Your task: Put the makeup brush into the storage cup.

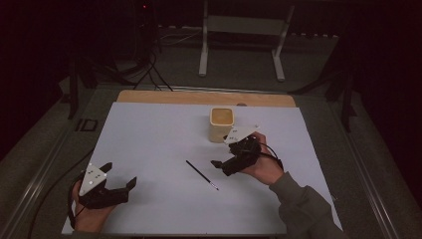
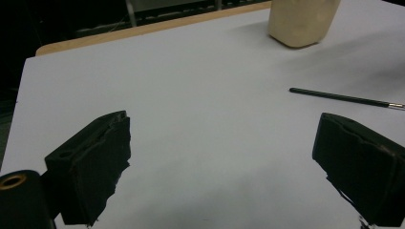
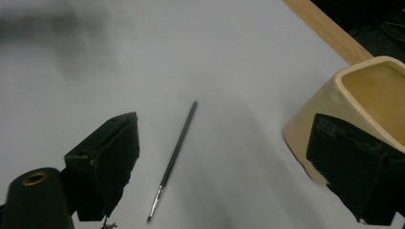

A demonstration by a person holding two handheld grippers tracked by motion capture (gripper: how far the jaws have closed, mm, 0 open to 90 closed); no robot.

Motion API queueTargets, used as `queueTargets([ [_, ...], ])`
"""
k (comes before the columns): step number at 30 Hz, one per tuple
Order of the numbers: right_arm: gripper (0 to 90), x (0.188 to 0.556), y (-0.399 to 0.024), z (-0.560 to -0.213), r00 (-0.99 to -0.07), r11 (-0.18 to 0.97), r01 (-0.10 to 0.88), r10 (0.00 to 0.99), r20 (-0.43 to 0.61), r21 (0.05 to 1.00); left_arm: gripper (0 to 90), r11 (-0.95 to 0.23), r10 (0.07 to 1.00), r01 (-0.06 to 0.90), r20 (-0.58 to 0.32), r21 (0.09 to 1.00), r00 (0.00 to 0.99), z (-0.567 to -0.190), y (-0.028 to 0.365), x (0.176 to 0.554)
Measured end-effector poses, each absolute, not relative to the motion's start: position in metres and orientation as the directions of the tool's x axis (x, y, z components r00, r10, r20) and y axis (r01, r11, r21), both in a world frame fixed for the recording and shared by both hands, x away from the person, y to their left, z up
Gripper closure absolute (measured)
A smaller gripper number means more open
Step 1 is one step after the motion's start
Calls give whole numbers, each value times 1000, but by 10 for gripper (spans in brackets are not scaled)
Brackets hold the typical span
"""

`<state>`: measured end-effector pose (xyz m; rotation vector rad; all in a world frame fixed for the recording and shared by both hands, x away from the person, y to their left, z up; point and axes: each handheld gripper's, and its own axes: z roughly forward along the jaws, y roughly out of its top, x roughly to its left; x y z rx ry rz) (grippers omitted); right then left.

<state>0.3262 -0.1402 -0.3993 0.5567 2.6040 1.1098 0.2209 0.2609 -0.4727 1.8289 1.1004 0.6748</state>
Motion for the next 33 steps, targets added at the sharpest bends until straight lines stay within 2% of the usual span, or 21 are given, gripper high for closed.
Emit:
queueTargets([
  [14,109,334,-115,-403,-910,743,247,399,-114,622,67,-228,886,412,12,882,464,-473,261,221],
  [33,110,342,-105,-408,-935,842,247,337,-111,479,67,-231,885,417,11,879,466,-474,261,222],
])
